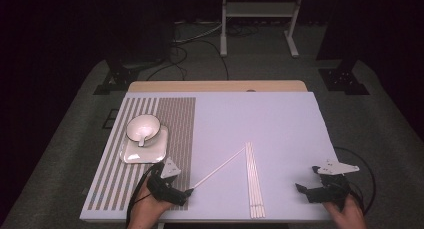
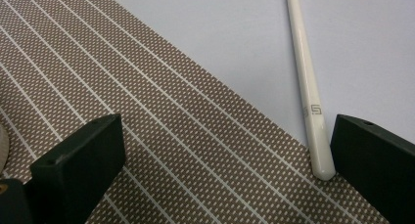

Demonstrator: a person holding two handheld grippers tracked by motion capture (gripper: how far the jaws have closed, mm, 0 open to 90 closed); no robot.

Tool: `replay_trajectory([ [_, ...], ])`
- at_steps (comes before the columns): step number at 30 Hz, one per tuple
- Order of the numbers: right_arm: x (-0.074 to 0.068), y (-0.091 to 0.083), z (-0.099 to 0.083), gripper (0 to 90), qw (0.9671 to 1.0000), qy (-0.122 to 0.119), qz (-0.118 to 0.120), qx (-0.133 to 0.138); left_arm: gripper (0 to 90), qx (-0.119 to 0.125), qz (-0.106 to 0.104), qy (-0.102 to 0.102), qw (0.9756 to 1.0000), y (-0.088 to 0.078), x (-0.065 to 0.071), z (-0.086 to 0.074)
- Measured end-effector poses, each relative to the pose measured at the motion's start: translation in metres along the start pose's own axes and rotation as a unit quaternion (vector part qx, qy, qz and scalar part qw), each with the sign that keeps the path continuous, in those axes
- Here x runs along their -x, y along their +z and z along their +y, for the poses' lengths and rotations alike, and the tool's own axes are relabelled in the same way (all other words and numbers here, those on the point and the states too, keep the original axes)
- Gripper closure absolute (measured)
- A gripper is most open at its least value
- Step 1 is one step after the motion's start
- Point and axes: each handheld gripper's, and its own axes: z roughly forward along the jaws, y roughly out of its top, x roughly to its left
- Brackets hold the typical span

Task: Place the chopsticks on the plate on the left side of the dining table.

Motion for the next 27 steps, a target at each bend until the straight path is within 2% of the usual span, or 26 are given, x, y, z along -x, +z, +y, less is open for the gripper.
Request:
replay_trajectory([
  [12,0.000,0.000,0.000,8.0,1.0000,0.000,0.000,0.000,0.0,0.026,-0.027,-0.019,0.9991,0.003,0.006,0.008],
  [27,0.000,0.000,0.000,8.0,1.0000,0.000,0.000,0.000,0.0,0.039,-0.044,-0.016,0.9982,0.017,0.016,0.028],
])
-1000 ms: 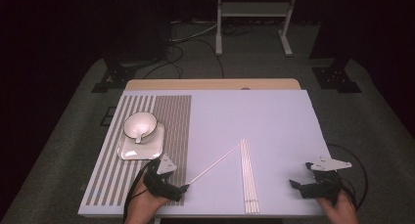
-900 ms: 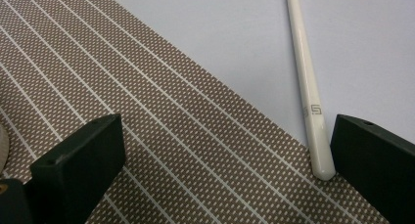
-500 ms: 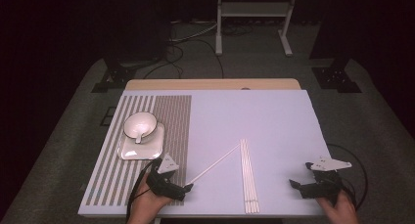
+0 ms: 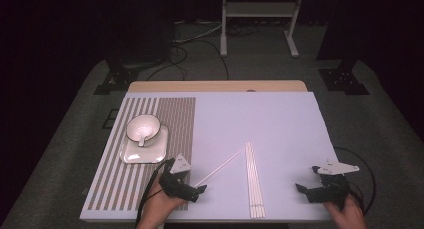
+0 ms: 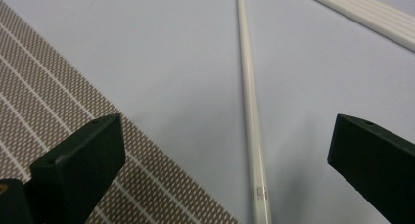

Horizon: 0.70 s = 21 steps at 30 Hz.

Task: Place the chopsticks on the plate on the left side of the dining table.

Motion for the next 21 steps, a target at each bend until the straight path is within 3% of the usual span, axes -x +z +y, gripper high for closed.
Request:
replay_trajectory([
  [8,0.000,0.000,0.000,8.0,1.0000,0.000,0.000,0.000,0.0,-0.010,0.003,0.000,1.0000,0.014,0.006,0.010],
  [19,0.000,0.000,0.000,8.0,1.0000,0.000,0.000,0.000,0.0,-0.014,0.009,0.028,0.9995,0.033,0.016,0.017],
  [21,0.000,0.000,0.000,8.0,1.0000,0.000,0.000,0.000,0.0,-0.026,0.016,0.037,0.9989,0.037,0.019,0.018],
])
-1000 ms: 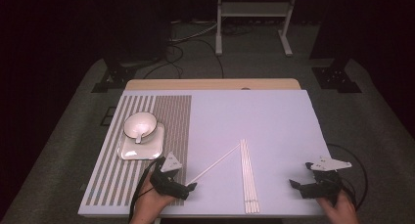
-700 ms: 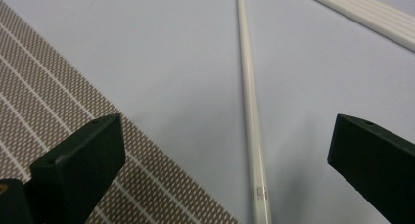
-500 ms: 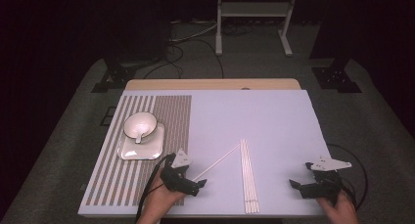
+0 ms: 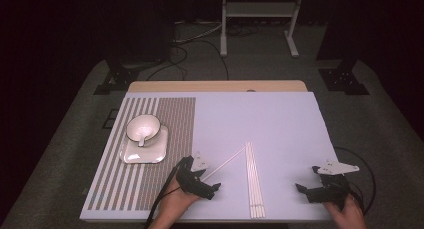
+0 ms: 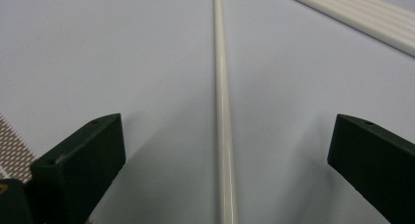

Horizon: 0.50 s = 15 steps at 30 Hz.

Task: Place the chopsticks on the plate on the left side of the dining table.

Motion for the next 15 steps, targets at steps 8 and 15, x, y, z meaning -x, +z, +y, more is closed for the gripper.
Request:
replay_trajectory([
  [8,-0.0001,0.0000,0.0000,8.0,1.0000,0.000,0.000,0.000,0.0,-0.003,-0.001,-0.003,1.0000,0.0009,-0.0002,0.0000],
  [15,-0.0001,0.0000,-0.0001,8.0,1.0000,0.000,0.000,0.000,0.0,-0.004,-0.002,-0.003,1.0000,0.0007,-0.0004,-0.0001],
])
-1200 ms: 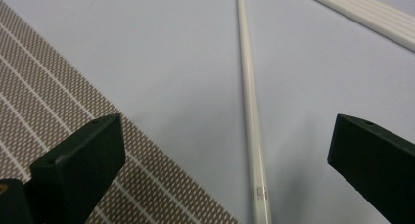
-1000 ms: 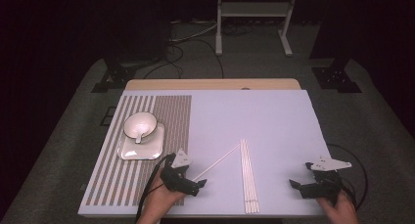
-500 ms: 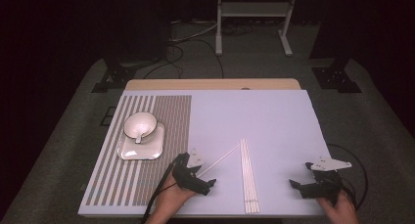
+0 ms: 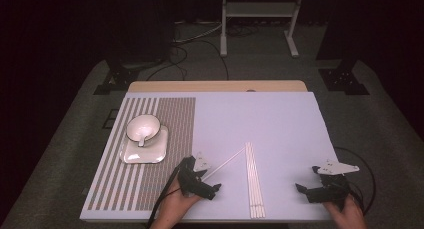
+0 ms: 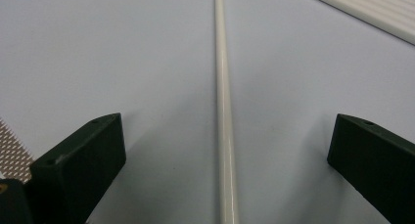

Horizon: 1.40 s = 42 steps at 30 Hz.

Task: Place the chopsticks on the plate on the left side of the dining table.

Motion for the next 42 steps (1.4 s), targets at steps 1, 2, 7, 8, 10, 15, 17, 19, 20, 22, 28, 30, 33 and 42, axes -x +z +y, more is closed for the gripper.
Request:
replay_trajectory([
  [1,0.0000,0.0000,0.0000,8.0,1.0000,0.000,0.000,0.000,0.0,0.000,0.000,0.000,1.0000,0.0000,0.0001,0.0000],
  [2,0.0000,0.0000,0.0000,8.0,1.0000,0.000,0.000,0.000,0.2,0.000,0.000,0.001,1.0000,-0.0001,0.0000,0.0000],
  [7,-0.0001,0.0000,0.0000,8.0,1.0000,0.000,0.000,0.000,11.3,0.014,-0.003,0.004,0.9999,-0.0034,0.0009,-0.0020],
  [8,-0.0001,0.0000,0.0000,8.0,1.0000,0.000,0.000,0.000,11.3,0.018,-0.005,0.006,0.9998,-0.0039,0.0011,-0.0023],
  [10,0.0000,0.0000,0.0000,8.0,1.0000,0.000,0.000,0.000,20.3,0.024,-0.008,0.007,0.9997,-0.0048,0.0014,-0.0029],
  [15,-0.0001,0.0000,0.0000,8.0,1.0000,0.000,0.000,0.000,38.5,0.038,-0.007,0.007,0.9992,-0.0077,0.0009,-0.0042],
  [17,0.0000,0.0000,0.0000,8.0,1.0000,0.000,0.000,0.000,44.1,0.039,-0.004,0.004,0.9992,-0.0078,0.0006,-0.0043],
  [19,0.0000,0.0000,0.0000,8.0,1.0000,0.000,0.000,0.000,46.7,0.039,-0.003,0.002,0.9992,-0.0081,0.0003,-0.0044],
  [20,0.0000,0.0000,0.0000,8.0,1.0000,0.000,0.000,0.000,48.4,0.040,-0.001,0.000,0.9992,-0.0082,0.0002,-0.0045],
  [22,0.0000,0.0000,0.0000,8.0,1.0000,0.000,0.000,0.000,56.7,0.042,0.004,-0.004,0.9991,-0.0085,-0.0003,-0.0046],
  [28,0.0000,0.0000,-0.0001,8.0,1.0000,0.000,0.000,0.000,64.9,0.045,0.013,-0.002,0.9989,-0.0087,0.0009,-0.0049],
  [30,0.0000,0.0000,-0.0001,8.0,1.0000,0.000,0.000,0.000,67.1,0.045,0.013,0.001,0.9989,-0.0087,0.0014,-0.0049],
  [33,0.0001,0.0000,-0.0001,8.0,1.0000,0.000,0.000,0.000,72.9,0.045,0.009,0.003,0.9989,-0.0088,0.0017,-0.0049],
  [42,0.0001,0.0001,0.0000,8.0,1.0000,0.000,0.000,0.000,83.9,0.045,0.008,-0.007,0.9989,-0.0089,-0.0005,-0.0050],
])
